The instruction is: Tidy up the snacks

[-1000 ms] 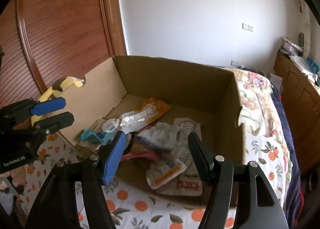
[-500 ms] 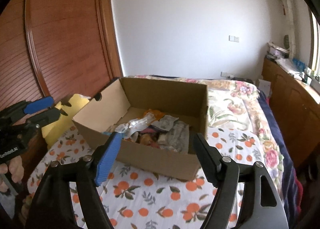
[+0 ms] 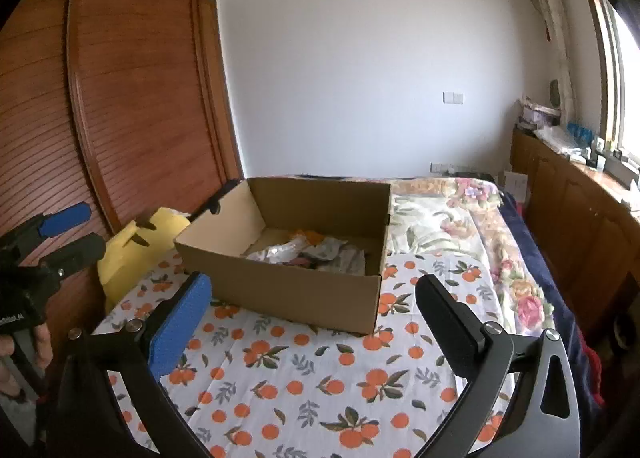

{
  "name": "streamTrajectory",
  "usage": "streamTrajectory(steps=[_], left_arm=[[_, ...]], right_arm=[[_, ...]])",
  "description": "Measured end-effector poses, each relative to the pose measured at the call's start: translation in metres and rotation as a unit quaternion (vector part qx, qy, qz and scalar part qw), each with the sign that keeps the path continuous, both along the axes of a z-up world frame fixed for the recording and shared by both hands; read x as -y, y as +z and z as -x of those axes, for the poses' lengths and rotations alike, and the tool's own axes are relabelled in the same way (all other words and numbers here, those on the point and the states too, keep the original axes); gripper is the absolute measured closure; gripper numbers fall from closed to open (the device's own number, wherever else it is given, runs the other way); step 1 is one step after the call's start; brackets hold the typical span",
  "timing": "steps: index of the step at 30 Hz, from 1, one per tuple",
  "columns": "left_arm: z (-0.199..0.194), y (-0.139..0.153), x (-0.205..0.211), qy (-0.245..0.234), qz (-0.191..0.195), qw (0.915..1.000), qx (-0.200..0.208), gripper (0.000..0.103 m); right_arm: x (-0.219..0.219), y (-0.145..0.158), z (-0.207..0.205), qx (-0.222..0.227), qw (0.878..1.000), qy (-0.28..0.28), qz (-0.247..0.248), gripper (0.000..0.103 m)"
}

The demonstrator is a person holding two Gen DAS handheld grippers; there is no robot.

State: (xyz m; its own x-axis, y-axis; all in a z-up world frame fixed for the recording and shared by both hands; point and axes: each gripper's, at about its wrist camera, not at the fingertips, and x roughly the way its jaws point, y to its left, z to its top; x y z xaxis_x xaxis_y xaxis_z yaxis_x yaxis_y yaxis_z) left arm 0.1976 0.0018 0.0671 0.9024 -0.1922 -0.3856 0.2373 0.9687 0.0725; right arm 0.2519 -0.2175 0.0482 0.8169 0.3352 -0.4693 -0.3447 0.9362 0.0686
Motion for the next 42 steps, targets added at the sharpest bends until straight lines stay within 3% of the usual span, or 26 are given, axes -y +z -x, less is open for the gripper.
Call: streamTrajectory(steps=[10, 14, 28, 37, 42], left_arm=[[0.043, 0.002, 0.004, 0.015, -0.006, 0.9997, 0.018, 0.013], [0.060, 0.003, 0.001, 0.018, 0.004, 0.9996, 0.024, 0.005], [0.110, -0.008, 0.001, 0.066, -0.007, 0.9968, 0.045, 0.004], [0.131, -0.015, -0.005, 0.108, 0.013, 0.9930, 0.048, 0.004], [0.142, -0.025, -0.002, 0.121, 0.001, 0.9916, 0.045, 0.004]], right_arm=[[0.006, 0.009, 0.039, 0.028, 0.999, -0.024, 0.010, 0.000], [0.008, 0.009, 0.055, 0.033, 0.999, -0.034, 0.006, 0.000], [0.026, 0.009, 0.109, 0.058, 0.996, -0.071, -0.020, 0.000], [0.033, 0.004, 0.141, 0.067, 0.993, -0.093, 0.000, 0.000], [0.030, -0.001, 0.161, 0.071, 0.992, -0.108, 0.012, 0.000]])
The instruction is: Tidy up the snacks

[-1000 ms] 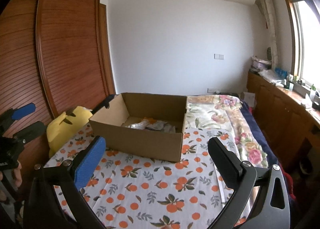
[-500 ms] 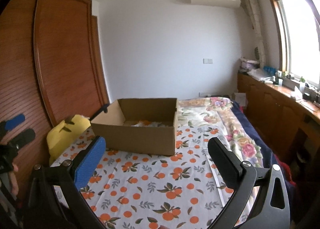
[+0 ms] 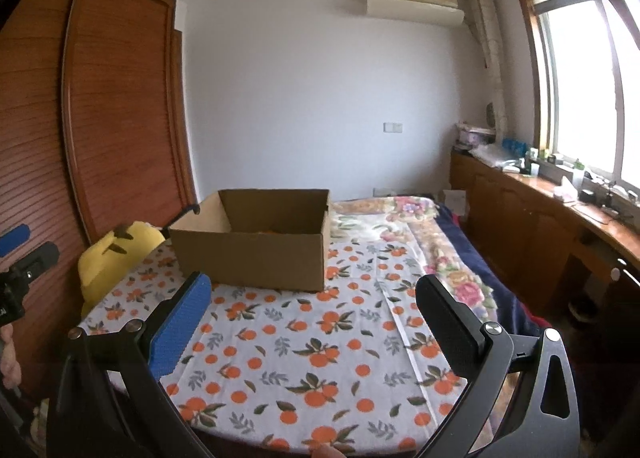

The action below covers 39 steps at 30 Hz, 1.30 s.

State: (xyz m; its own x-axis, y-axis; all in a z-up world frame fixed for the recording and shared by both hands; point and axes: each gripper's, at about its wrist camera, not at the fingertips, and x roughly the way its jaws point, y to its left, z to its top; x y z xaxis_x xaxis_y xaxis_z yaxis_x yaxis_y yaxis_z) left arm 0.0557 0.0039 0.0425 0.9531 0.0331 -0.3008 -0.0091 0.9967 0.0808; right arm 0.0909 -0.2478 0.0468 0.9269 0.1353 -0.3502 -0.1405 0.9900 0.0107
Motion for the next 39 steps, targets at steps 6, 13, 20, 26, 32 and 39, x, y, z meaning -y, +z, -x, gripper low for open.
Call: streamTrajectory(steps=[6, 13, 20, 26, 32, 39], left_arm=[[0.011, -0.009, 0.005, 0.012, -0.015, 0.9998, 0.002, 0.004], [0.019, -0.019, 0.006, 0.013, -0.004, 0.9999, -0.008, 0.004], [0.021, -0.028, 0.002, 0.020, -0.005, 0.9997, -0.013, 0.004], [0.015, -0.038, 0.001, 0.024, -0.006, 0.9995, -0.018, 0.004], [0.011, -0.043, 0.000, 0.024, -0.003, 0.9993, -0.027, 0.004], [0.012, -0.043, -0.001, 0.024, -0.004, 0.9994, -0.023, 0.004]], right_arm=[[-0.008, -0.003, 0.021, 0.005, 1.000, 0.001, 0.006, 0.000], [-0.016, -0.013, 0.035, 0.001, 1.000, 0.002, 0.000, 0.000], [-0.016, -0.020, 0.035, 0.000, 1.000, 0.004, 0.000, 0.000], [-0.016, -0.031, 0.030, -0.008, 1.000, -0.003, 0.005, 0.000], [-0.013, -0.035, 0.028, -0.013, 1.000, -0.004, 0.002, 0.000], [-0.010, -0.035, 0.029, -0.011, 1.000, -0.009, 0.002, 0.000]])
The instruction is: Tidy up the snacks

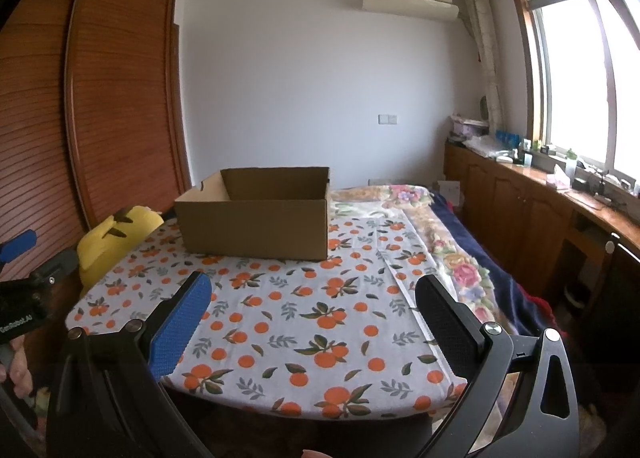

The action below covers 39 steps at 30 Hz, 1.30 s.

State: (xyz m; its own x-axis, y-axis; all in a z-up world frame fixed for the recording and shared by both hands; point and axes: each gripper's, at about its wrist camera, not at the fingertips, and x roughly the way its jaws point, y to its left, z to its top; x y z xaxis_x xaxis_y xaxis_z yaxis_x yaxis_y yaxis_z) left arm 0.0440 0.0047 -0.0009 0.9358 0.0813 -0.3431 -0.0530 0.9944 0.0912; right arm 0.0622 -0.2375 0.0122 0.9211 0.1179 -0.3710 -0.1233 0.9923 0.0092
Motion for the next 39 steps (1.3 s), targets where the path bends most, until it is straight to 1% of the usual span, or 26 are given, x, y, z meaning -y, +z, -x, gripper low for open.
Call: streamTrajectory(steps=[39], left_arm=[[0.0012, 0.0052, -0.0027, 0.000, -0.005, 1.0000, 0.008, 0.004]], right_arm=[[0.0003, 0.0016, -0.0005, 0.001, 1.000, -0.001, 0.002, 0.000]])
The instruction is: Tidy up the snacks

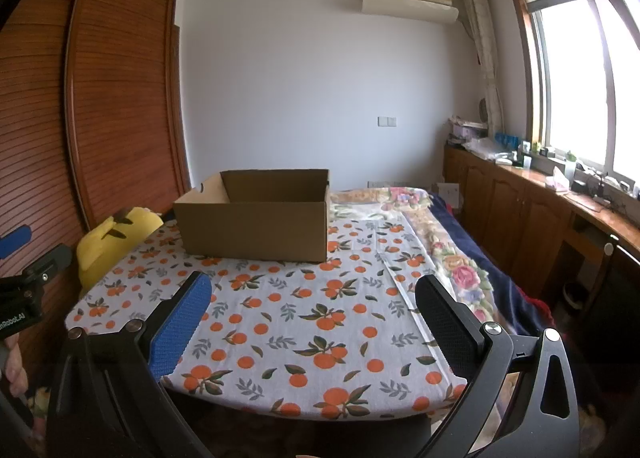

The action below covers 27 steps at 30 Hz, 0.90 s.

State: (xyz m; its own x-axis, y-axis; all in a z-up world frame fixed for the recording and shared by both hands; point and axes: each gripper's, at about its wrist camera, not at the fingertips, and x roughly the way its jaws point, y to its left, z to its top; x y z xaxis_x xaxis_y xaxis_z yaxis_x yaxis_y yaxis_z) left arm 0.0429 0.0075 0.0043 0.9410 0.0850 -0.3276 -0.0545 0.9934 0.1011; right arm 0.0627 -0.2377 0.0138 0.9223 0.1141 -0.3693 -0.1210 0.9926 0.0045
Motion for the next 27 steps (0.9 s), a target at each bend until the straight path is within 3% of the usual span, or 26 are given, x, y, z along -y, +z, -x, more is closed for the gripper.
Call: streamTrajectory(steps=[27], left_arm=[[0.0001, -0.0009, -0.0001, -0.001, 0.000, 1.0000, 0.001, 0.004]], right_arm=[[-0.0006, 0.0014, -0.0019, -0.003, 1.000, 0.001, -0.004, 0.000]])
